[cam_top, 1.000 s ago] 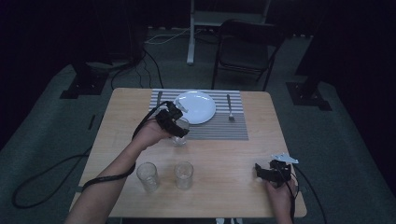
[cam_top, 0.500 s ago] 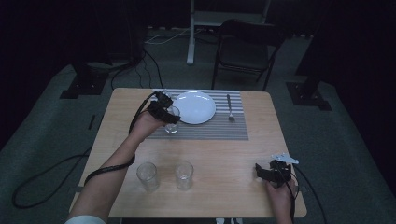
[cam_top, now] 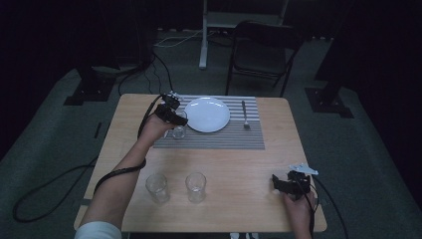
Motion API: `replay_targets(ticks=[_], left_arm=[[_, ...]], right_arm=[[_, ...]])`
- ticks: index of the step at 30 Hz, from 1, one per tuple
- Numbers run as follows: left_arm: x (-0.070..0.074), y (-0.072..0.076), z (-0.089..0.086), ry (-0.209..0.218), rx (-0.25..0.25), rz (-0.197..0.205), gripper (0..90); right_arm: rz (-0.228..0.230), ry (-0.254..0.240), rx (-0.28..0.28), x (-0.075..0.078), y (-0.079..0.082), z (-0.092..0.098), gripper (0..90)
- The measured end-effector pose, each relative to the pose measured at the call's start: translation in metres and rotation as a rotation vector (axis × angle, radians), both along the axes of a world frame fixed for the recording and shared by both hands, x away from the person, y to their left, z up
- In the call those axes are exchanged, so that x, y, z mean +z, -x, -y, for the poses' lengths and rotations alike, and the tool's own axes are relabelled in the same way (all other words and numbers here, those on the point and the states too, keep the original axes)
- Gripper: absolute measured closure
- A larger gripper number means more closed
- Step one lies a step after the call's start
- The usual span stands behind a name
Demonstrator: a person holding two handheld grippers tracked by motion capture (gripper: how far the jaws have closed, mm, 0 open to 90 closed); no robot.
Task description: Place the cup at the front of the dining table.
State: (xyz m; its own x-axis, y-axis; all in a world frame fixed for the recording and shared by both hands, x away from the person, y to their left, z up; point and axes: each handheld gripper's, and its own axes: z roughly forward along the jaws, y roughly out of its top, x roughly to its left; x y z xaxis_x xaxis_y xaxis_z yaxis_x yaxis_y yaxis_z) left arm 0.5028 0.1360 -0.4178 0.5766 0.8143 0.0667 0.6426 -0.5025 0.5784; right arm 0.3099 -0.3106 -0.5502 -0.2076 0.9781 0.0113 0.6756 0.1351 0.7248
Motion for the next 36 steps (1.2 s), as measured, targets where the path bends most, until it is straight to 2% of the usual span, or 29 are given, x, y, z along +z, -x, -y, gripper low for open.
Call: replay_targets(ticks=[3,6,11,16,20,22,23,24,26,27,28,30,31,32,34,36], left_arm=[[-0.005,-0.005,-0.002,0.011,0.005,-0.009,29.0],[-0.008,-0.009,-0.002,0.003,0.022,-0.007,29.0],[-0.017,-0.014,-0.004,0.022,0.019,-0.035,28.9],[-0.020,-0.014,-0.008,0.061,0.031,-0.018,28.8],[-0.019,-0.014,-0.011,0.102,0.052,-0.043,27.8],[-0.015,-0.012,-0.012,0.096,0.056,-0.026,18.6],[-0.015,-0.011,-0.012,0.097,0.059,-0.027,17.9],[-0.014,-0.011,-0.013,0.089,0.059,-0.031,11.7],[-0.015,-0.009,-0.013,0.069,0.056,-0.037,7.5],[-0.015,-0.008,-0.013,0.072,0.050,-0.043,0.0],[-0.016,-0.007,-0.014,0.060,0.052,-0.041,0.1],[-0.017,-0.005,-0.015,0.083,0.035,-0.050,0.1],[-0.018,-0.004,-0.014,0.063,0.033,-0.037,0.2],[-0.020,-0.001,-0.013,0.047,0.015,0.003,0.2],[-0.024,0.002,-0.012,0.022,0.016,0.042,0.2],[-0.026,0.005,-0.012,0.023,0.001,0.047,0.2]], right_arm=[[0.000,0.000,0.000,0.000,0.000,0.000,14.3],[0.000,0.000,0.000,0.000,0.000,0.000,14.3],[0.000,0.000,0.000,0.000,0.000,0.000,14.3],[0.000,0.000,0.000,0.000,0.000,0.000,14.3],[0.000,0.000,0.000,0.000,0.000,0.000,14.3],[-0.001,0.001,0.001,0.000,0.000,0.000,14.3],[0.000,0.000,0.000,0.000,0.000,0.000,14.3],[0.000,0.001,0.001,0.000,0.000,0.000,14.3],[0.000,0.000,0.001,0.000,0.000,0.000,14.3],[0.000,0.000,0.000,0.000,0.000,0.000,14.3],[0.000,0.001,0.001,0.000,0.000,0.000,14.3],[0.000,0.000,0.000,0.000,0.000,0.000,14.3],[0.000,0.000,0.000,0.000,0.000,0.000,14.3],[0.000,0.000,0.000,0.000,0.000,0.000,14.3],[0.000,0.000,0.000,0.000,0.000,0.000,14.3],[0.000,0.000,0.000,0.000,0.000,0.000,14.3]])
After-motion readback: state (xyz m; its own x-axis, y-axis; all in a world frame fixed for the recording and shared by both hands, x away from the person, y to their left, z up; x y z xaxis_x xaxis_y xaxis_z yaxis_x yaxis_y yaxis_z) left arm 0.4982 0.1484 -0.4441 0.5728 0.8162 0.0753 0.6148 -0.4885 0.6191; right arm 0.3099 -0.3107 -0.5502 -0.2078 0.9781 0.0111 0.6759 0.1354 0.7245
